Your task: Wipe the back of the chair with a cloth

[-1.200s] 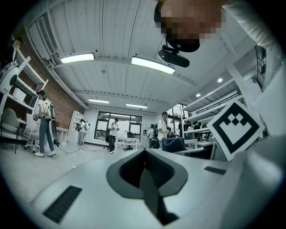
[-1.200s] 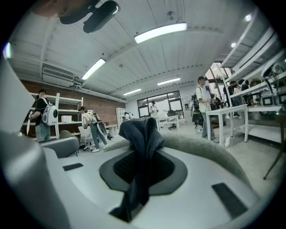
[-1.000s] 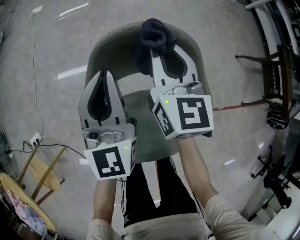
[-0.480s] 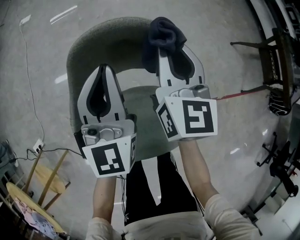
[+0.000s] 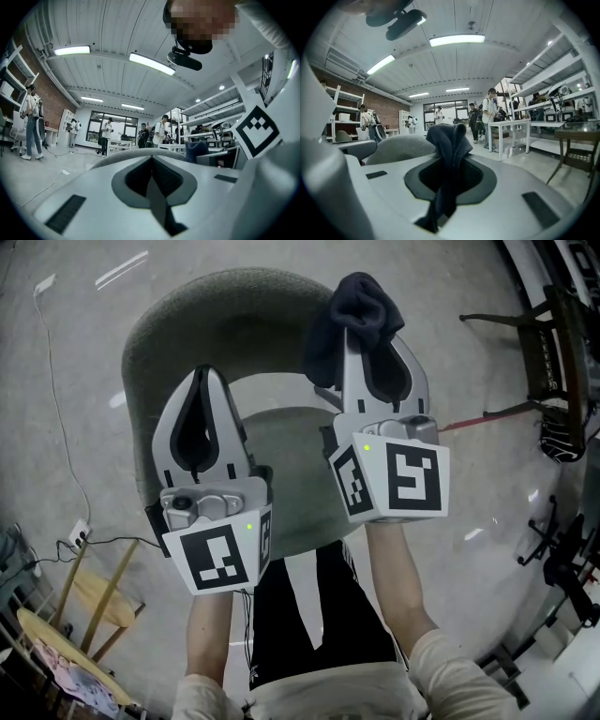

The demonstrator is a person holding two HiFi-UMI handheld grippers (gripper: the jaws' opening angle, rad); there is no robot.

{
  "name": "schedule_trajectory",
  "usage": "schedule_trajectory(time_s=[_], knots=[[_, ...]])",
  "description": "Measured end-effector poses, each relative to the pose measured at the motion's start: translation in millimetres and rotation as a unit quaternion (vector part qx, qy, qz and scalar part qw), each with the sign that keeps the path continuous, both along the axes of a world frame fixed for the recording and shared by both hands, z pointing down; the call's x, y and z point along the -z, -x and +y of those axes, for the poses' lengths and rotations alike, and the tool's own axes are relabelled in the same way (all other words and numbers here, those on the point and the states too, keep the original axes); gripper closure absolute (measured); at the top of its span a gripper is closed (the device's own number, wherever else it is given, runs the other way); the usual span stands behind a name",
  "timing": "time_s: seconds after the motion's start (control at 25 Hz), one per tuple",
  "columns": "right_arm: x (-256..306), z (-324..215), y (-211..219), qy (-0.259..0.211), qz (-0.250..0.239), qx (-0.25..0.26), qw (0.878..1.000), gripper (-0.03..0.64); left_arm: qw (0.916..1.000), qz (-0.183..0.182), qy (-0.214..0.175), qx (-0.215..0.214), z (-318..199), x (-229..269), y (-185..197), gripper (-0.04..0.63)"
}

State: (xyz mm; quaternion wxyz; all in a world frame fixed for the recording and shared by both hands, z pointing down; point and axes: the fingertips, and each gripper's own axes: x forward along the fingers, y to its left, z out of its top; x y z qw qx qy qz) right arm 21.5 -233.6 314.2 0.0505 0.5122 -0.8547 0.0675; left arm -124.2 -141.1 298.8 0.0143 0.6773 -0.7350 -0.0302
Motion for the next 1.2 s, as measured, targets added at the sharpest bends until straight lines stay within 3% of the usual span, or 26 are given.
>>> schedule_trajectory(time_s=[0.2, 0.48, 0.64, 0.88, 1.2], knots=[[6, 7, 5, -0.012, 0.001, 0.011, 1.0, 0.558, 0.9999, 0.002, 0.005, 0.016, 8, -7, 10, 0.58], [21, 45, 59, -0.03, -0.018, 0.131, 0.991, 0.558, 0.9964, 0.018, 0.015, 0.081, 37, -20, 37, 0.58], [11, 83, 114, 0.0, -0.05, 0.202, 0.978, 0.558, 0.9937, 0.013, 0.016, 0.111, 65, -22, 59, 0.581], [-17, 122, 177, 0.041, -0.058, 0.288, 0.955, 0.558, 0.9878, 0.007, 0.016, 0.155, 102, -24, 91, 0.58], [-40, 155, 232, 0.071, -0.068, 0.352, 0.931, 0.558, 0.9788, 0.008, 0.034, 0.202, 135, -42, 117, 0.581]])
